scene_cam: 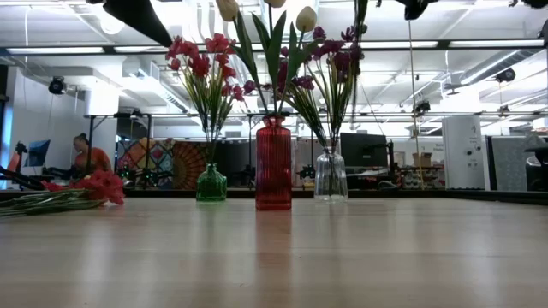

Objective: Sort flowers into vase by color
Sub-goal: Put the purple flowers into the transparent vase

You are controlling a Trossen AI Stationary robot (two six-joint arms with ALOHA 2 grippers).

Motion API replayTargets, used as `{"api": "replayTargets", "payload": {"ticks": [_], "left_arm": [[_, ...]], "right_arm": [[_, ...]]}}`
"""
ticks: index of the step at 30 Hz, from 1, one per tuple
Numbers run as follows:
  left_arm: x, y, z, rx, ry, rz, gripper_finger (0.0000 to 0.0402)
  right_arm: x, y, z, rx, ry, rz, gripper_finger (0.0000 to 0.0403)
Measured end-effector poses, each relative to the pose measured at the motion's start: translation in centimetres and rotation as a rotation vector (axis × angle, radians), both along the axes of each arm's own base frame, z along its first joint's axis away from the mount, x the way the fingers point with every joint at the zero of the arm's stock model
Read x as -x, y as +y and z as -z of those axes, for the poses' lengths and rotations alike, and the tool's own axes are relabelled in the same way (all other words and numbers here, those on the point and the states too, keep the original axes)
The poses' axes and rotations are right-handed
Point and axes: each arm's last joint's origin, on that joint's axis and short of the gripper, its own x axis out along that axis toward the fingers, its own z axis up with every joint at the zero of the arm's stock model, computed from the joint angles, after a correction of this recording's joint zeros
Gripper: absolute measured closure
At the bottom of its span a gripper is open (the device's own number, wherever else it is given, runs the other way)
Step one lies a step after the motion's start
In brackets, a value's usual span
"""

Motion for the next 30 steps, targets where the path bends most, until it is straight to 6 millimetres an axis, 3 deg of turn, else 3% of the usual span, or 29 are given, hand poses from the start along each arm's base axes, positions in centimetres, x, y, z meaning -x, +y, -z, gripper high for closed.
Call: {"api": "replayTargets", "payload": {"ticks": [8,15,18,30], "left_arm": [[-0.3,0.4,-0.3,-0.102,-0.081,-0.016,0.0192],[-0.8,0.1,-1.2,-0.081,-0.125,-0.015,0.0192],[-0.8,0.2,-1.2,-0.095,-0.106,-0.006,0.0192],[-1.4,1.6,-1.3,-0.194,-0.099,-0.042,0.0192]], "right_arm": [[1.5,-4.1,1.7,0.036,-0.088,-0.085,0.0385],[2.7,-4.3,4.2,0.112,-0.253,-0.041,0.0385],[3.0,-4.6,5.1,0.132,-0.239,0.032,0.0385],[0.8,-5.0,4.9,0.297,-0.140,0.115,0.0385]]}}
